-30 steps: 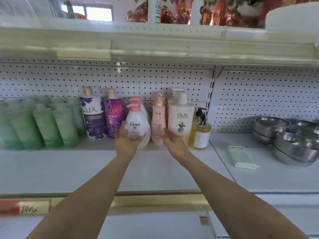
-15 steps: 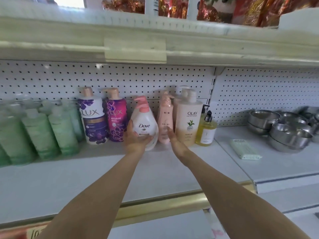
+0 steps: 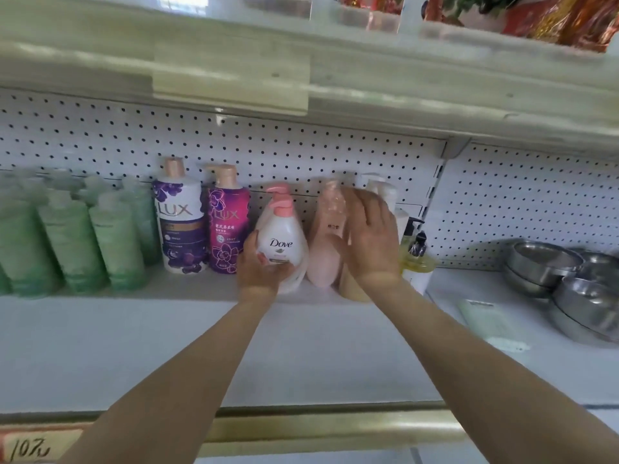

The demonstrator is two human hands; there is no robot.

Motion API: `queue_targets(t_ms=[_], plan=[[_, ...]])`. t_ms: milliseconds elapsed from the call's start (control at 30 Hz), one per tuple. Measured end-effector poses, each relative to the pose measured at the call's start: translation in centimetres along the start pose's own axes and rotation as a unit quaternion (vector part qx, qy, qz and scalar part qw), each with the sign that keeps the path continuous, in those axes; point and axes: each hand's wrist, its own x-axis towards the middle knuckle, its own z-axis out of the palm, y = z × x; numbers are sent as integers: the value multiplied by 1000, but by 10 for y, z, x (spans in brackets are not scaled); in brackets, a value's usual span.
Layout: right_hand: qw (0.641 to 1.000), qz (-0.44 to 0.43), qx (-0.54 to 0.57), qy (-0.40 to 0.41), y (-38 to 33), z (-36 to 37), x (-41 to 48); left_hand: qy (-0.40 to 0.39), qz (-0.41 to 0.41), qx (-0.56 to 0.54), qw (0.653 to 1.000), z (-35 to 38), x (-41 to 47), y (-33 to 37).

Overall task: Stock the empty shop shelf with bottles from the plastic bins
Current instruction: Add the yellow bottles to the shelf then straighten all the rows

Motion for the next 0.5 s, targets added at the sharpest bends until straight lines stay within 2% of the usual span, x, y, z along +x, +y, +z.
queue_targets(t_ms=[33, 100, 167, 233, 333, 500], plan=[[998, -30, -46, -10, 4, -4, 14, -2, 6, 6, 1000, 0, 0, 0], [987, -71, -111, -90, 9, -8, 37, -3, 15, 28, 999, 0, -1, 0], [959, -91, -178, -201, 11, -5, 51, -7, 12, 55, 998, 0, -1, 0], [926, -103, -245, -267, 10, -1, 56, -10, 1, 81, 997, 2, -2, -2], [912, -112, -283, -276, 7, 1, 57, -7, -6, 98, 995, 4, 0, -4], [912, -128, -292, -260, 9, 3, 60, 3, -7, 106, 994, 3, 4, -5]])
